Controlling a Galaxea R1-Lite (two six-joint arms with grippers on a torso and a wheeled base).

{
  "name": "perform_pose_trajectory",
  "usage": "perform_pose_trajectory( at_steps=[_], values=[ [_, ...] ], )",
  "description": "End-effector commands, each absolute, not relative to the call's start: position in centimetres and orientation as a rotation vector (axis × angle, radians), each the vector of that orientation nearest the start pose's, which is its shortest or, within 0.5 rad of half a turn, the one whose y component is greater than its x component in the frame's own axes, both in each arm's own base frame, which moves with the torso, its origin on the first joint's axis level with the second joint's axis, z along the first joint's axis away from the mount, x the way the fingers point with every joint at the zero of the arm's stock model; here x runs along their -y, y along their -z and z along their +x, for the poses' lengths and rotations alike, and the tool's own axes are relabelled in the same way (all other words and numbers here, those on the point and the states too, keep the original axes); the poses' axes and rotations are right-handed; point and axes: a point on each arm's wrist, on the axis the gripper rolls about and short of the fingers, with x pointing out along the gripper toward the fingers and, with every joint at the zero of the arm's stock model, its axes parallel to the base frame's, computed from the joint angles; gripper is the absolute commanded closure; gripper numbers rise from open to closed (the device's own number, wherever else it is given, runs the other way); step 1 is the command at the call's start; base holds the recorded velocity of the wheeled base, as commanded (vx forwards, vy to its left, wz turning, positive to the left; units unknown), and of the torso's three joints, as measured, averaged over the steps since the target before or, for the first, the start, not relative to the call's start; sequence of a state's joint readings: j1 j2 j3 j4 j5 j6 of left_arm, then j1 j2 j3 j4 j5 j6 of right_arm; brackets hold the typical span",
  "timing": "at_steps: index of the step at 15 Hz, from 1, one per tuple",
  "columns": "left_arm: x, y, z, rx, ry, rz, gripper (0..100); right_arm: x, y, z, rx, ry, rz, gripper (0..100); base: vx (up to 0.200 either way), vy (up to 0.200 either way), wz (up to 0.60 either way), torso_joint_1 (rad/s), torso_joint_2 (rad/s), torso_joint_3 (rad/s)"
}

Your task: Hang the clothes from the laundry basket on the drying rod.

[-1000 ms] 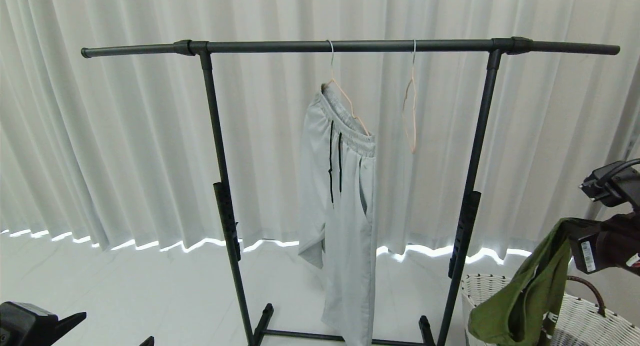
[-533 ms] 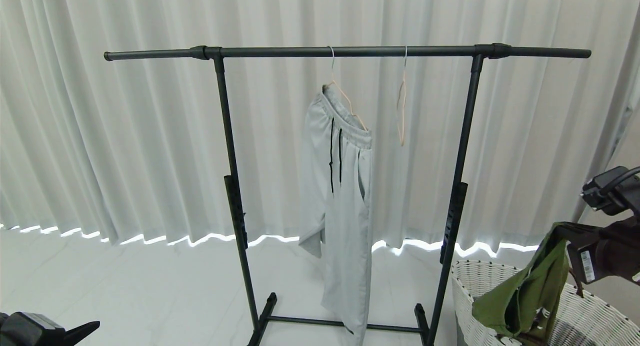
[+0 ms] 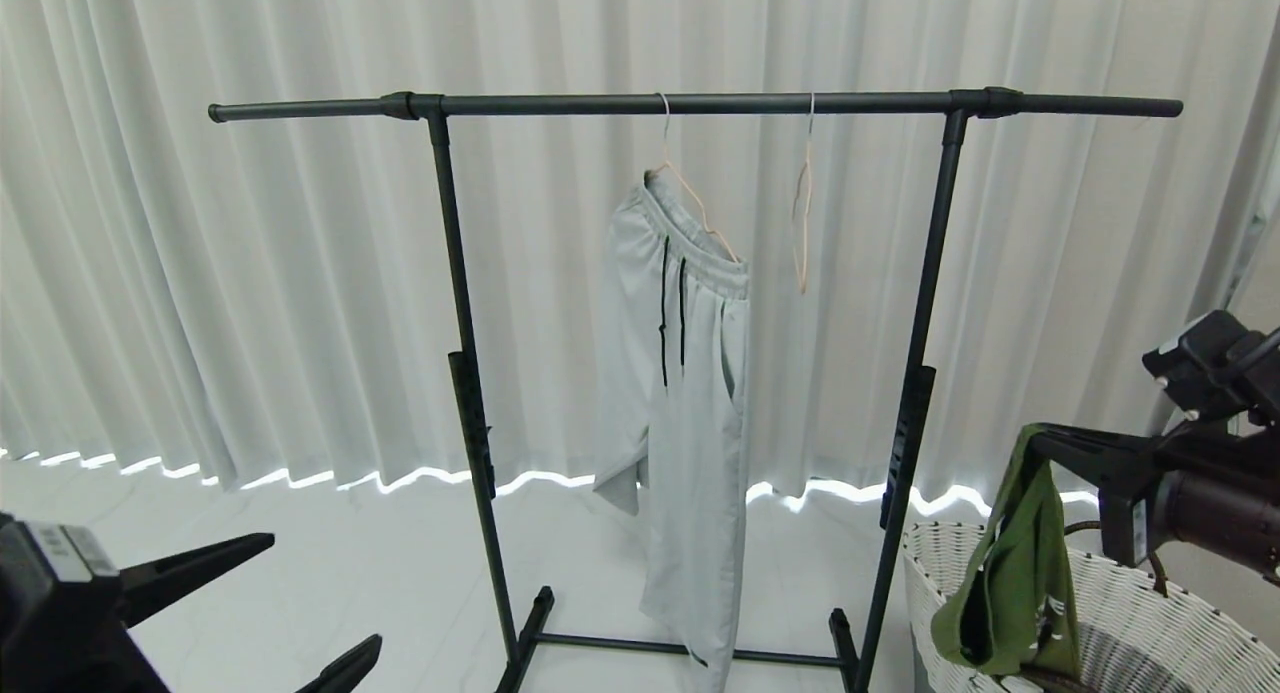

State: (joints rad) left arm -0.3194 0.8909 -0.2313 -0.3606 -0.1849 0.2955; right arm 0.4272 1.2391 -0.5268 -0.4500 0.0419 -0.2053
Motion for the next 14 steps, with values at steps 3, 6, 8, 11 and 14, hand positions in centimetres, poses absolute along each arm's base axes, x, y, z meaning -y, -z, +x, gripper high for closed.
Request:
perform_pose_trajectory(
  at_steps=[3,6,8,11,14],
  values=[
    [11.0,-19.5,15.8,-0.254,0.668,0.362,0,-10.5,-20.4,18.8,-0.15,-0.57,-0.105,100,0.0,0.0,0.0,0.0,0.0,0.0],
    [17.8,-21.1,16.6,-0.24,0.746,0.311,0,-11.9,-20.7,18.3,-0.125,-0.653,-0.037,100,0.0,0.0,0.0,0.0,0.0,0.0],
    [21.4,-21.5,17.0,-0.247,0.798,0.26,0,-12.6,-21.1,17.9,-0.098,-0.692,-0.008,100,0.0,0.0,0.0,0.0,0.0,0.0],
    [25.5,-19.8,18.9,-0.321,0.822,0.221,0,-13.2,-21.3,17.5,-0.074,-0.727,0.023,100,0.0,0.0,0.0,0.0,0.0,0.0],
    [29.0,-16.7,20.7,-0.352,0.828,0.227,0,-13.7,-21.7,16.9,-0.045,-0.771,0.06,100,0.0,0.0,0.0,0.0,0.0,0.0]
  ],
)
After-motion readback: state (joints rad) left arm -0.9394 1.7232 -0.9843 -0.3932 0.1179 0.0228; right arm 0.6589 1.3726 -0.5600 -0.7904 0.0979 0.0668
